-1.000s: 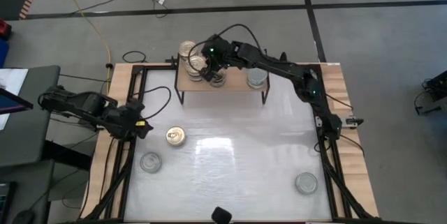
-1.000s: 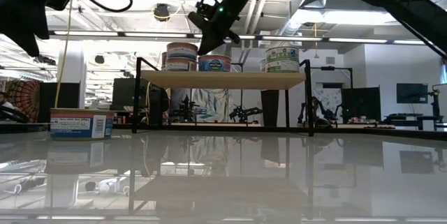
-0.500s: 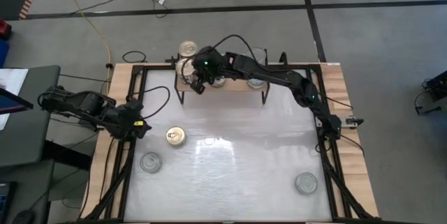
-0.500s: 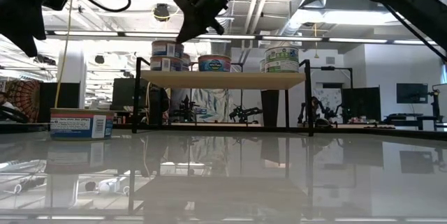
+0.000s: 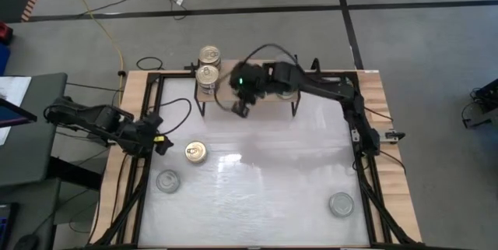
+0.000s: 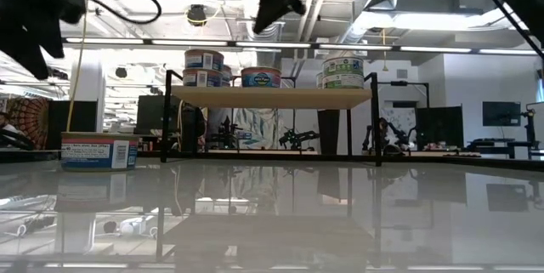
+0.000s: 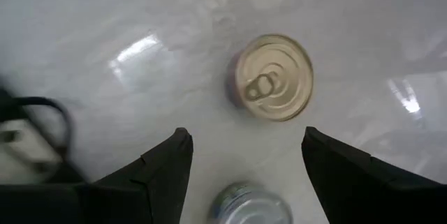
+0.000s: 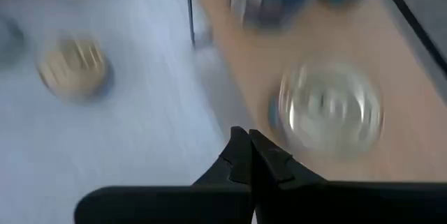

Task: Stack canned seafood by type on shelf
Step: Stack the blue pink tuna can on top of the other blue pink tuna can on the shelf

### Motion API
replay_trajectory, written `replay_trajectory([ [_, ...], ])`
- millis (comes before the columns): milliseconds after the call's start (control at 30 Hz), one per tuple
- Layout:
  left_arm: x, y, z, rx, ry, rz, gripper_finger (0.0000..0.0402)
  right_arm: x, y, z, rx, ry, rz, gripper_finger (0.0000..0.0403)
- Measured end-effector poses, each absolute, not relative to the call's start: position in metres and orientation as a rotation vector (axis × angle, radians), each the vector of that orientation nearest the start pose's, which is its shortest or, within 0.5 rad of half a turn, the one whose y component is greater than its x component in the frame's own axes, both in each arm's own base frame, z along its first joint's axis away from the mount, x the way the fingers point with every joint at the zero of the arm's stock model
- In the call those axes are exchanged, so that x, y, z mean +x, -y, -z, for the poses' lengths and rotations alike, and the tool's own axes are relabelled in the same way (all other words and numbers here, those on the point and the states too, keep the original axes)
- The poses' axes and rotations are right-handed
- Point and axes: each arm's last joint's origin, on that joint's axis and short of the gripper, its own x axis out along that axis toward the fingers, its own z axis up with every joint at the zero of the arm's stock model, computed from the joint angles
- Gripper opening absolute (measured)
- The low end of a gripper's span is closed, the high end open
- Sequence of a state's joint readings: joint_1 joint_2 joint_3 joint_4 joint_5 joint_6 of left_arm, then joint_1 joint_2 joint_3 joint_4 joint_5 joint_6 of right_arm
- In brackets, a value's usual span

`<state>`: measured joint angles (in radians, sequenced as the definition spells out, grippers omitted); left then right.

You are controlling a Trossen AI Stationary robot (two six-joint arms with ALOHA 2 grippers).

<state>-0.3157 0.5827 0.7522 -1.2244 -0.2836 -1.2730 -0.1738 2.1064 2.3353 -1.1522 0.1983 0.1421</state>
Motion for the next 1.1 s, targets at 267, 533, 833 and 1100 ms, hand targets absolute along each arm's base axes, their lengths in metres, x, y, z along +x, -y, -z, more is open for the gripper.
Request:
replay_trajectory([
  [267, 0.109, 0.027, -0.232, -0.863, -0.876, -0.629, 0.0249, 0.415, 0.016, -0.332, 0.016, -1.147, 0.411, 0.0017],
  [533, 0.14, 0.036, -0.204, -0.826, -0.906, -0.674, 0.0236, 0.342, -0.027, -0.311, 0.175, -1.007, 0.496, 0.0018],
  [833, 0.163, 0.035, -0.182, -0.72, -0.956, -0.77, 0.0236, 0.255, -0.059, -0.286, 0.46, -0.823, 0.504, 0.0018],
  [1100, 0.234, 0.057, -0.181, -0.83, -0.698, -0.292, 0.0236, 0.232, -0.079, -0.278, 0.444, -0.793, 0.491, 0.0018],
])
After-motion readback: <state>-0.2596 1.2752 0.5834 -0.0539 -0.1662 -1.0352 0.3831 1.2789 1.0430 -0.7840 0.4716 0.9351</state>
